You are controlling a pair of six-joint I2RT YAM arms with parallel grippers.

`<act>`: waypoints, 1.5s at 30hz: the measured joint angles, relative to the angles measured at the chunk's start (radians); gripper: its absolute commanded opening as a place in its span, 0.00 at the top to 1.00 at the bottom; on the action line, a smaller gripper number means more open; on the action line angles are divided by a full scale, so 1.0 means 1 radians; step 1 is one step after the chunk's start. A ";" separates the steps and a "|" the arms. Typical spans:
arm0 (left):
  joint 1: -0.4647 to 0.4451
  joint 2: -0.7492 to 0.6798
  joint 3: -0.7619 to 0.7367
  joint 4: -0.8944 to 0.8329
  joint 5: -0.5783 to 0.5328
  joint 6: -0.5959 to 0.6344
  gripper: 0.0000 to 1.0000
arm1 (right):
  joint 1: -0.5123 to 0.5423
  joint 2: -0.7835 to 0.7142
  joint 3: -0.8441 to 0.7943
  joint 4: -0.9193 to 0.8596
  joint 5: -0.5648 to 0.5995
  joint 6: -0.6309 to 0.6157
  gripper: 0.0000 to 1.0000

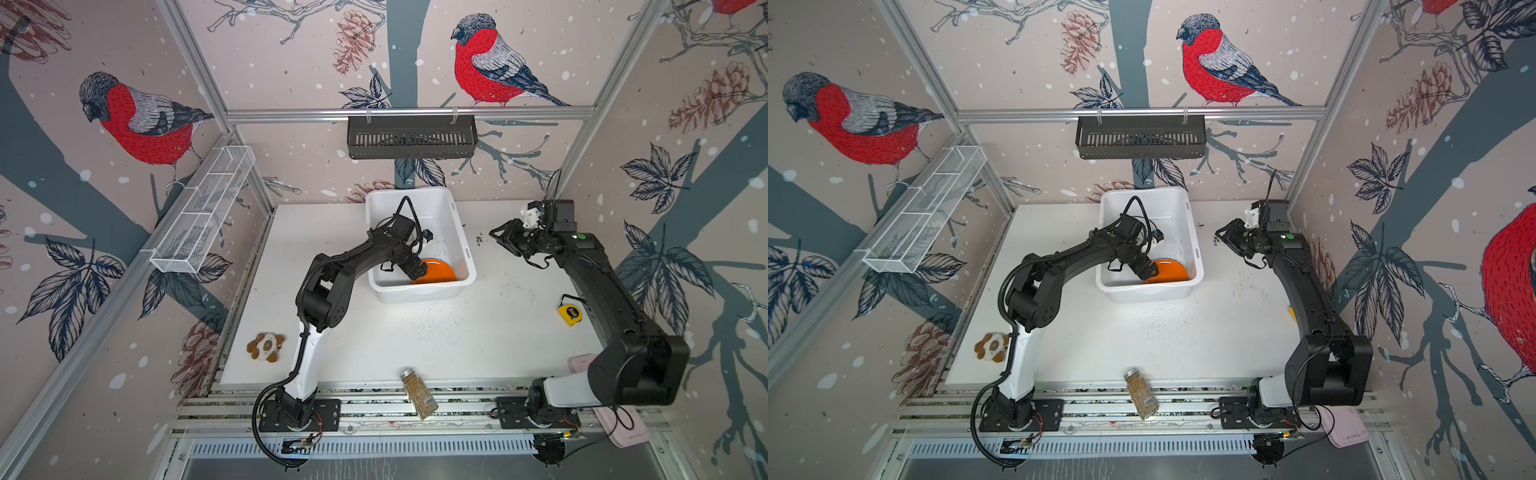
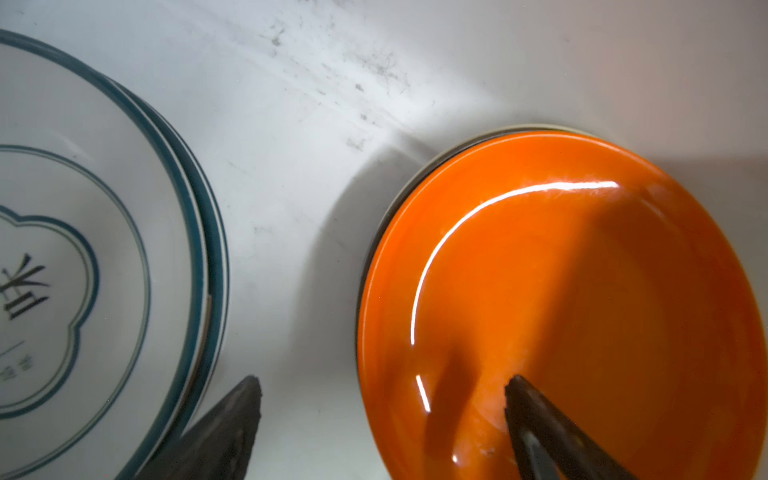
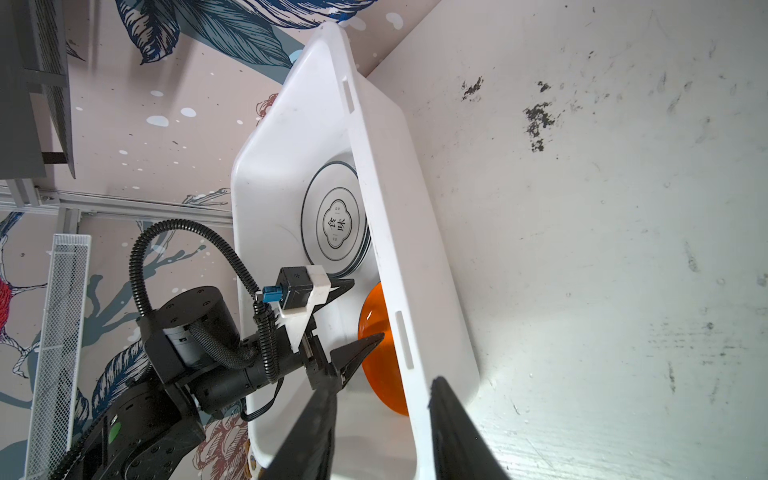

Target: Place the plates into the plastic bin on the countertop

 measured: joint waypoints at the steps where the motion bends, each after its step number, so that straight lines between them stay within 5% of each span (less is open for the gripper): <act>1: 0.000 0.002 0.001 0.000 0.000 -0.002 0.08 | 0.000 0.001 0.000 0.000 0.000 0.000 0.61; 26: -0.009 0.002 0.019 0.003 -0.053 -0.008 0.04 | 0.000 0.012 0.023 0.000 -0.014 -0.003 0.61; 36: 0.064 -0.098 0.155 -0.022 -0.055 -0.002 0.03 | -0.016 0.028 0.056 0.047 0.018 -0.005 0.56; 40: 0.119 -0.158 0.161 -0.048 -0.068 -0.010 0.03 | -0.032 0.048 0.062 0.099 0.065 -0.023 0.41; 43: 0.170 -0.216 0.133 -0.050 -0.088 -0.039 0.03 | -0.045 0.074 0.065 0.144 0.096 -0.037 0.00; 45: 0.203 -0.265 0.085 -0.046 -0.114 -0.048 0.03 | -0.049 0.094 0.067 0.168 0.114 -0.052 0.01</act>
